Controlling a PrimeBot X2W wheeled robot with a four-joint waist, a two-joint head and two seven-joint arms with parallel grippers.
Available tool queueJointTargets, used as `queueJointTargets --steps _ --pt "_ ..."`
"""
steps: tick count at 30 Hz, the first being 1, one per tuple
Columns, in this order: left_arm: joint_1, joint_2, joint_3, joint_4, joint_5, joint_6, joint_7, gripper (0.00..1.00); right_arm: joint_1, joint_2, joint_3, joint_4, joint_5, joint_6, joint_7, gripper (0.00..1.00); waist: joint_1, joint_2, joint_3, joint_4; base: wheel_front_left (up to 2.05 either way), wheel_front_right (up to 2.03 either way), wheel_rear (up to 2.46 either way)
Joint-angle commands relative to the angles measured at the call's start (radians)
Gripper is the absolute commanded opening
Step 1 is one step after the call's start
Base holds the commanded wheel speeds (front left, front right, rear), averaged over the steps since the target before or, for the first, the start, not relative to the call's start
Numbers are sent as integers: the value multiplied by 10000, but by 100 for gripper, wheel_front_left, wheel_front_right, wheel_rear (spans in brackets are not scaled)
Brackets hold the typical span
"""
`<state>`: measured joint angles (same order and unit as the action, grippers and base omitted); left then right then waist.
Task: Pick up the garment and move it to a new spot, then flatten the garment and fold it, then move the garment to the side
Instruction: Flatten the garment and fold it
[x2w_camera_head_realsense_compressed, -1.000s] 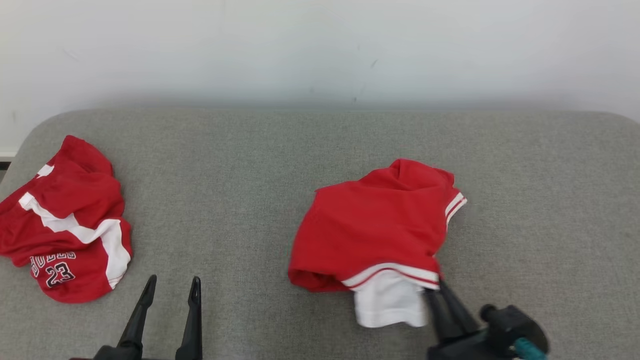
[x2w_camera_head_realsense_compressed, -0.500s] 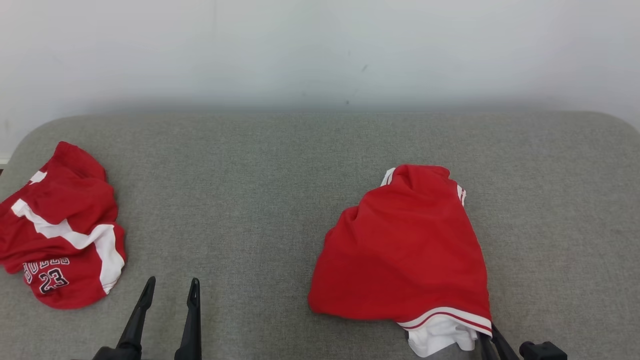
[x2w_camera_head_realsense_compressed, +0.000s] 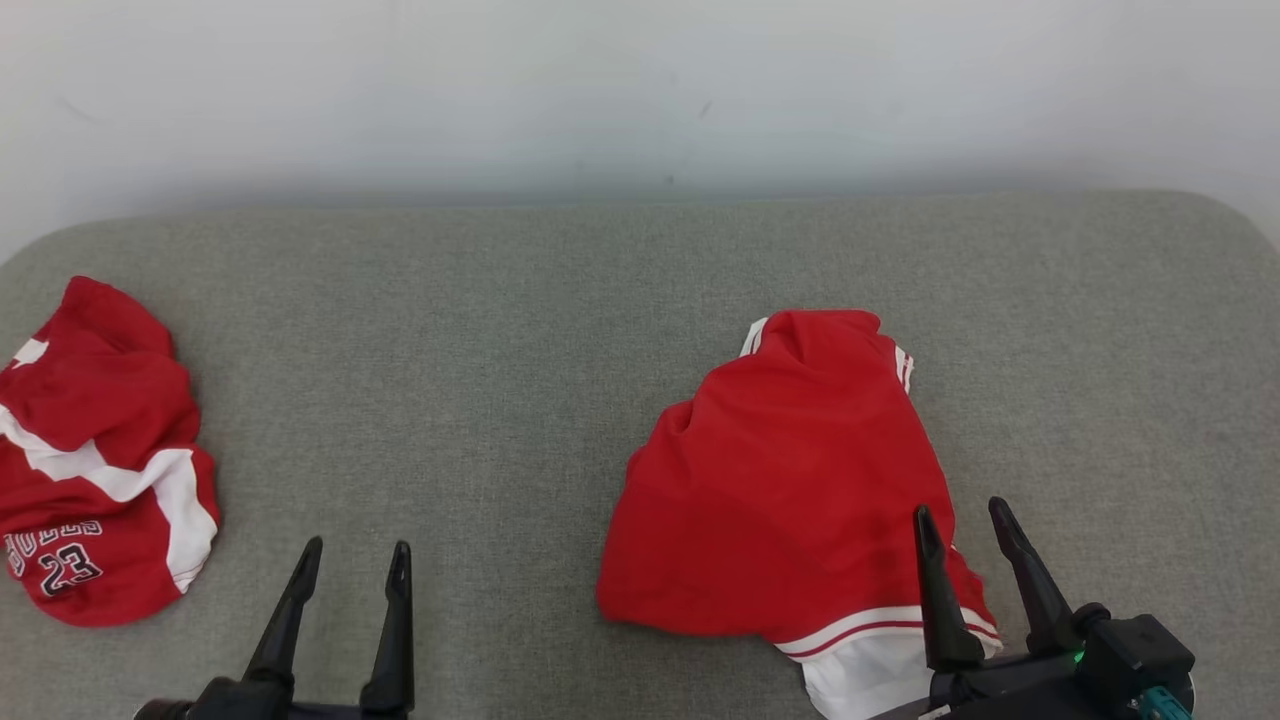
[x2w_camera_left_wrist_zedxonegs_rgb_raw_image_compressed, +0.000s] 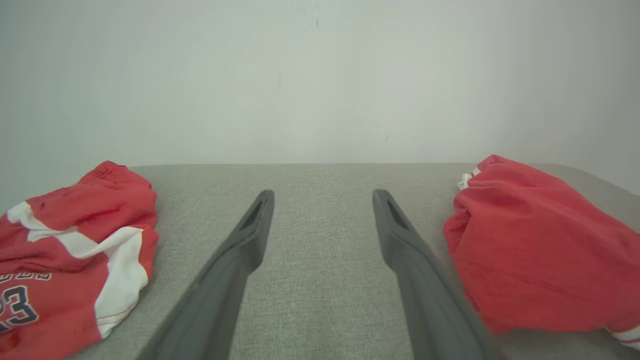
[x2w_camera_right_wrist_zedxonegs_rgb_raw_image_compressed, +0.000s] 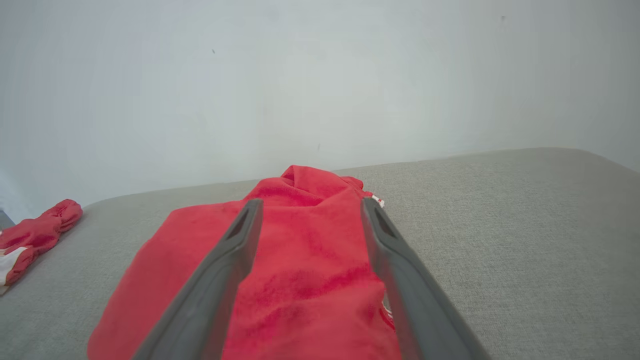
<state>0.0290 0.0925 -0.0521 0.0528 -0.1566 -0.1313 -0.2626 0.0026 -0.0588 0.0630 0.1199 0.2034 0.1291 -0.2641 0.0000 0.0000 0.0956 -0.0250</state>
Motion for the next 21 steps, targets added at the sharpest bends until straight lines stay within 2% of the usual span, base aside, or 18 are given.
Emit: queueJointTargets --steps 1,7,15,21 --pt "-188 -14 -37 16 69 15 -32 100 145 26 56 -161 75 32 -7 100 0 0 95 -58 0 0 0" --pt "-363 26 -366 167 -5 15 -32 100 260 74 276 -591 171 32 -7 100 0 0 218 -132 0 0 0" --pt "-1006 381 -2599 1432 -498 15 -32 100 352 85 854 -199 225 32 -7 100 0 0 455 -568 0 0 0" --pt "-1519 322 -3402 2577 -763 18 -32 100 126 87 950 -65 305 32 -7 100 0 0 563 -1006 0 0 0"
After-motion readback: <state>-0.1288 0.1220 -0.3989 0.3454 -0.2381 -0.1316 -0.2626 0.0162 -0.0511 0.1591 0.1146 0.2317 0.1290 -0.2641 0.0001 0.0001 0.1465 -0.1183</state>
